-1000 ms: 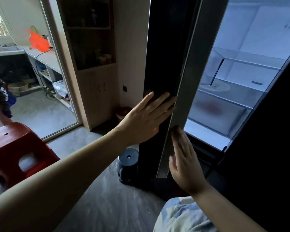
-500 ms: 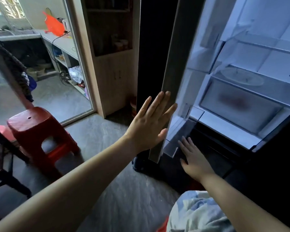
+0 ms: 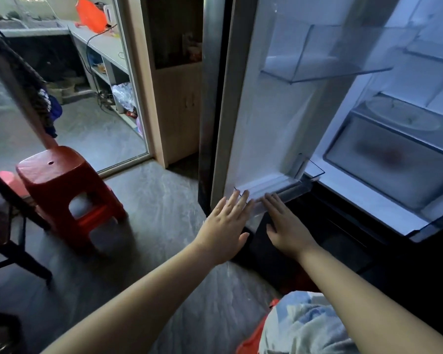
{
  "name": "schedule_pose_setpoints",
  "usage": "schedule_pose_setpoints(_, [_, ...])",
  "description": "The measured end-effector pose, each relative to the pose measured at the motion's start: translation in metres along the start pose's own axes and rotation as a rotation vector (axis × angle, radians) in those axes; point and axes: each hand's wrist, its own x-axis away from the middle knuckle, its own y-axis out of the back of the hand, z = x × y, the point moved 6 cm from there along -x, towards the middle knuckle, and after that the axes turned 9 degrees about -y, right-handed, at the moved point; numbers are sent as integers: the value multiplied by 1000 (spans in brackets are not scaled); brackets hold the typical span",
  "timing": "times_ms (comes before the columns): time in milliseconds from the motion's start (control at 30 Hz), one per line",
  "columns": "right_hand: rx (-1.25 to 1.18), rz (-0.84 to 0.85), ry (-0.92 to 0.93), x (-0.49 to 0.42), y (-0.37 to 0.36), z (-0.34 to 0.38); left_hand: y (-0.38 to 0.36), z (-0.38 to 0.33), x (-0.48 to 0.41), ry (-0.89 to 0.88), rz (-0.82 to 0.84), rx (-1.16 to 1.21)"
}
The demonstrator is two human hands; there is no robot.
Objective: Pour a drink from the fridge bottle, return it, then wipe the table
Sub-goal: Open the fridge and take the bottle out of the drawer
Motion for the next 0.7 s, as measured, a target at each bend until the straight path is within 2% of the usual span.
schedule_pose_setpoints(133, [71,-149,-73,-18,26,-25,-19,12,-25,81,105,94])
schedule_pose_setpoints(200, [102,-167,-127,-27,35,-41,-27,18,-42,94,133,108])
schedule_pose_setpoints(367, [138,-135,-200,-55,39,-72,-37,39,-74,149,142,117])
schedule_pose_setpoints(500, [216,-49,-196,-84,31,-91,-49,60,-81,157,238,58])
schedule_pose_setpoints(600, [312,16,-169,-93,16,-99,-53,77,-86,217,224,14])
schedule_pose_setpoints(700, [246,-75,-78,-101,16,-95,-53,92,-95,215,210,-25])
